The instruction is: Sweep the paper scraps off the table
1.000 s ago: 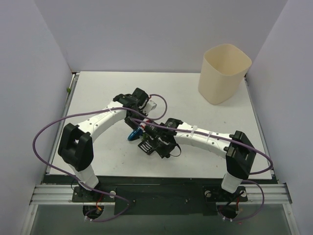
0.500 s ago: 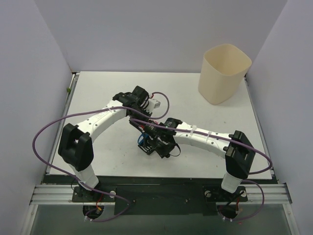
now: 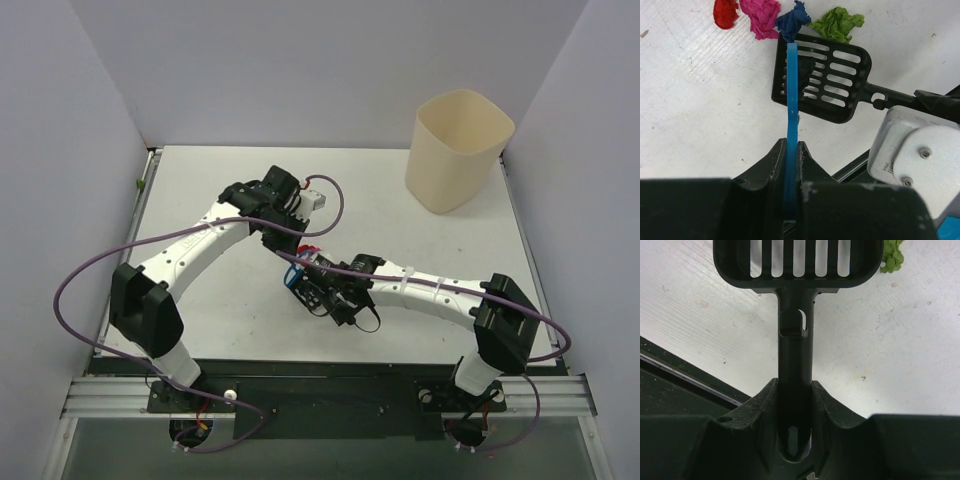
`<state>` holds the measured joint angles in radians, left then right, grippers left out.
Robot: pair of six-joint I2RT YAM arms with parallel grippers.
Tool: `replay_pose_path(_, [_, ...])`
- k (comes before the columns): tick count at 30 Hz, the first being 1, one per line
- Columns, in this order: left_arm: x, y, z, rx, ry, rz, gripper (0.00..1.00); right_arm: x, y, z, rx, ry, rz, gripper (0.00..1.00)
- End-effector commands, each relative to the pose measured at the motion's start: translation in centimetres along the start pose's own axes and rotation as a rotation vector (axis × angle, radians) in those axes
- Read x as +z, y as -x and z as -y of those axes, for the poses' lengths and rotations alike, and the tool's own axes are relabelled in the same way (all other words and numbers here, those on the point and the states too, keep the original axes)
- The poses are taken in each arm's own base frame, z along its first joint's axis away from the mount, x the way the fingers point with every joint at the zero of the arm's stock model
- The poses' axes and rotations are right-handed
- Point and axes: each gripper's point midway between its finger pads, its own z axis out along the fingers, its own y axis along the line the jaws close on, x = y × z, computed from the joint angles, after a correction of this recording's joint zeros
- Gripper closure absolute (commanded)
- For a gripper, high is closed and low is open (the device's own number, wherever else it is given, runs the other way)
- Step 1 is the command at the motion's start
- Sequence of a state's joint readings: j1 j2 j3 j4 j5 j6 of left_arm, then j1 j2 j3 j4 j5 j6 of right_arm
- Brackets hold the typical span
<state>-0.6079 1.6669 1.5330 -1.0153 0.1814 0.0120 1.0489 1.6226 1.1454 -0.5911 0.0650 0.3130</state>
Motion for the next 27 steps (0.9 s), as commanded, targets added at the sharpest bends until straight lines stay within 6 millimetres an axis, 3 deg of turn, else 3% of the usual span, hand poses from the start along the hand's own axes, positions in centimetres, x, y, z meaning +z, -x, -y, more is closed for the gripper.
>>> replay_pose_path(1, [-0.5, 0.5, 0.9, -0.025, -0.035, 0.037, 1.00, -1.5, 0.9, 0.4, 0.019, -0.011, 0.072, 1.00])
replay_pose_path(7, [1.6, 0.0, -0.3, -0.030, 0.009, -0.001, 1.00, -1.7, 0.8, 0.2, 0.016, -0.008, 0.079, 1.00])
replay_pose_path(11, [1.2, 0.5, -0.1, -0.031, 0.008, 0.019, 1.00, -1.8, 0.7, 0.4, 0.018, -0.011, 0.083, 1.00])
replay_pose_path(20, [-3.6, 3.5, 0.8, -0.046, -0.021, 0.169, 1.00, -2.1, 0.7, 0.7, 0.026, -0.024, 0.098, 1.00])
replay_pose_path(24, [-6.2, 3.9, -0.3, -0.107, -0.008, 0.238, 1.00, -2.7, 1.1, 0.8, 0.030, -0.021, 0.120, 1.00])
replay_pose_path(27, [-8.8, 4.2, -2.4, -0.179, 0.004, 0.345, 1.00, -3.0, 1.3, 0.9, 0.034, -0.019, 0.128, 1.00])
